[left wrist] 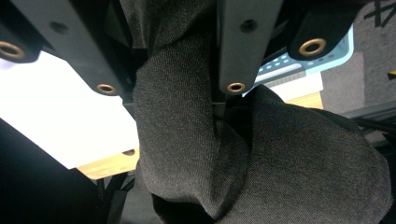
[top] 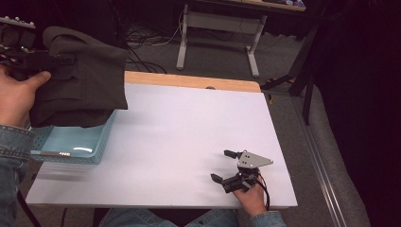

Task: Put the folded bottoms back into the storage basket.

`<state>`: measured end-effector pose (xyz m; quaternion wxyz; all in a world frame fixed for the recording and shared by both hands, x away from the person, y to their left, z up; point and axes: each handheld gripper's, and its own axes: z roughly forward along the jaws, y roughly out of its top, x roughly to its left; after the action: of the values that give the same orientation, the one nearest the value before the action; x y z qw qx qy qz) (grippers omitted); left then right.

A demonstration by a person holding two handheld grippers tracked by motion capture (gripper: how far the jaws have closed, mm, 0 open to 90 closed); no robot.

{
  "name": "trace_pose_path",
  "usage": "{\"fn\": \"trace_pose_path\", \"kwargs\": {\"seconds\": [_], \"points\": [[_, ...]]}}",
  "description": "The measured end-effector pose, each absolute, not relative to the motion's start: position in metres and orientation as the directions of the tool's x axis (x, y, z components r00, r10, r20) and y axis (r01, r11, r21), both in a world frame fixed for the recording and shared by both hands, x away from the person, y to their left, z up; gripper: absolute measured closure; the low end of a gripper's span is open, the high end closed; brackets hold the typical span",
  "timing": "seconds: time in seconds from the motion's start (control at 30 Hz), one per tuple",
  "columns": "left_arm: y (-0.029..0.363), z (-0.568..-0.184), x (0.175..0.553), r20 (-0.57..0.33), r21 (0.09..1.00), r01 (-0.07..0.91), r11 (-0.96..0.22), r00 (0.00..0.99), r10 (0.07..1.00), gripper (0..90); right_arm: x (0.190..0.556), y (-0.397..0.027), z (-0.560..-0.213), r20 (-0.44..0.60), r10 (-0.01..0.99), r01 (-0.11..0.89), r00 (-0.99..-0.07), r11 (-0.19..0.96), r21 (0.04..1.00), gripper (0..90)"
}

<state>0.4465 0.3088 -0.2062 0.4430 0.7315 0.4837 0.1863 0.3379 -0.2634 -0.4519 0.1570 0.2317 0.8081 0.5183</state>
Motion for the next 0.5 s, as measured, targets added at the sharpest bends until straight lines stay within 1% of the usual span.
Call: {"fn": "trace_pose_path", "kwargs": {"seconds": [0.5], "points": [[0.333, -0.234, 0.444, -0.198, 0.788, 0.600, -0.137, 0.457, 0.867, 72.6, 0.338, -0.263, -0.452, -0.012, 0.539, 0.216, -0.842, 0.358, 0.908, 0.8]]}}
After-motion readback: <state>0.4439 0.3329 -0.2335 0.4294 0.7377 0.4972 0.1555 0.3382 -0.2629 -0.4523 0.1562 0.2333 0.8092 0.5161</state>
